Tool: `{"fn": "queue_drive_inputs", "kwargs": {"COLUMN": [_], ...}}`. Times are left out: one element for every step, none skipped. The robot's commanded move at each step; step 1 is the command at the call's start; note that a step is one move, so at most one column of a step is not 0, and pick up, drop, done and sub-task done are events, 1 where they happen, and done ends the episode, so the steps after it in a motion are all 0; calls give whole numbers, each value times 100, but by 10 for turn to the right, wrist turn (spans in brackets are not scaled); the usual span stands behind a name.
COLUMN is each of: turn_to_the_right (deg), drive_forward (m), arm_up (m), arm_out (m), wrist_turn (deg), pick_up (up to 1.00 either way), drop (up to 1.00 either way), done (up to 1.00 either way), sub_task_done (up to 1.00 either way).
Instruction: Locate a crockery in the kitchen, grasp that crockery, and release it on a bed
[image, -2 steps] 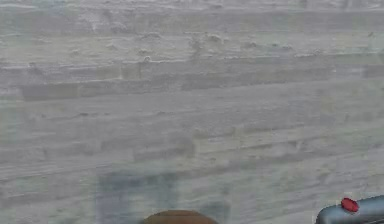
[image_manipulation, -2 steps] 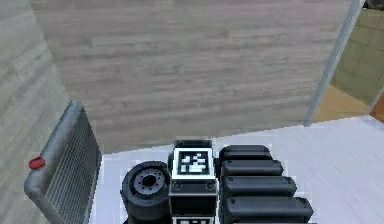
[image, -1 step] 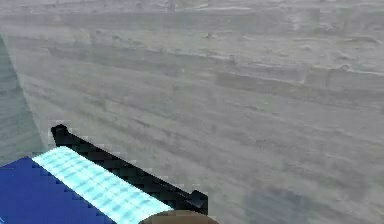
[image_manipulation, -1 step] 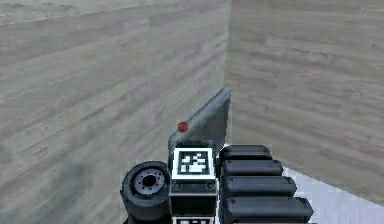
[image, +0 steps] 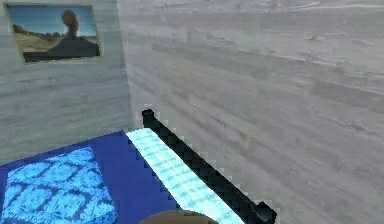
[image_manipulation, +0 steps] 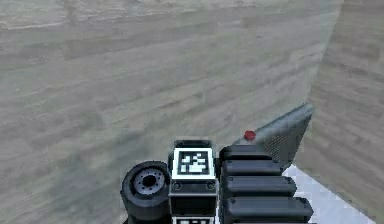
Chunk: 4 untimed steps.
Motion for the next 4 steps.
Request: {"fn": "queue_drive_inputs", "kwargs": {"turn_to_the_right": [-450,-300,0,-450], "drive_forward": [0,0,5,0], "arm_up": [0,0,0,0], "arm_out": [0,0,0,0], "wrist_turn": [0,0,0,0], "pick_up": [0,0,0,0], "drop": [0,0,0,0], "done": [0,0,0,0], "sub_task_done": [0,0,0,0]}}
